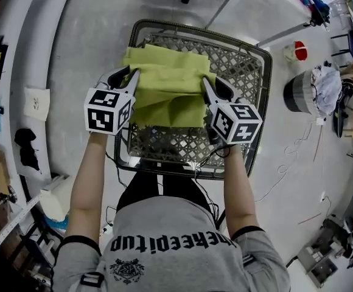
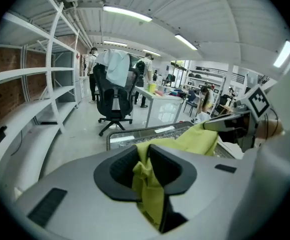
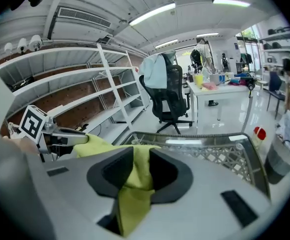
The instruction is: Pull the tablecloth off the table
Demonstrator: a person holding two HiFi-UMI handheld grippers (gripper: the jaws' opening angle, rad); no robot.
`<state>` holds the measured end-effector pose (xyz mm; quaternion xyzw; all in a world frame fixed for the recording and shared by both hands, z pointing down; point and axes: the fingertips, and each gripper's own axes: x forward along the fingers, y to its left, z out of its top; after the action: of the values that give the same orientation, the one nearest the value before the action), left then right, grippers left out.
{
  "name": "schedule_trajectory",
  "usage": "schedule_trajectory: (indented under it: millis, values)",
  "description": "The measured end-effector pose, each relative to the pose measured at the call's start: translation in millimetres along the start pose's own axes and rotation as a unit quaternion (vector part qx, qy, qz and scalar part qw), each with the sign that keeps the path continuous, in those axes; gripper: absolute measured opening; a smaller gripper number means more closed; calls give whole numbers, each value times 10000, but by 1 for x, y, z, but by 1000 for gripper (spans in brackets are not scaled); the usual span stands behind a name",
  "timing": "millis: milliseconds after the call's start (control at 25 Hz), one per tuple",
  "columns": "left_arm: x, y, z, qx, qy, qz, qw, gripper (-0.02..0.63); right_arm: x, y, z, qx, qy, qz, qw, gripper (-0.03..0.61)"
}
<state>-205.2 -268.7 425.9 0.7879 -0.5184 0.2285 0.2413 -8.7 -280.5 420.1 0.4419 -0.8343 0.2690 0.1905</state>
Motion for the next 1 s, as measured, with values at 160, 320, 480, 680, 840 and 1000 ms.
schedule_trajectory:
  millis: [160,320,480,680,840,1000]
  values:
    - [-1,16,10,31,-287,421,9987,112,6,1,-7,95,127,47,9999,123]
    - [-5,22,12,-10,-320,436,9985,112,9,4,-8,175,133,242,9995,140]
    - [-9,23,7,28,-353,492,9982,112,6,8,-6,429,140,564,9974,164]
    - [-11,27,19,14,-542,589,9968,112,8,7,1,336,232,659,9970,184]
    - [-13,28,26,180,-608,695,9956,112,4,13,-7,-181,618,887,9940,184]
    - [-14,34,30,184,-684,857,9938,110,-6,13,-11,-197,735,1108,9909,184]
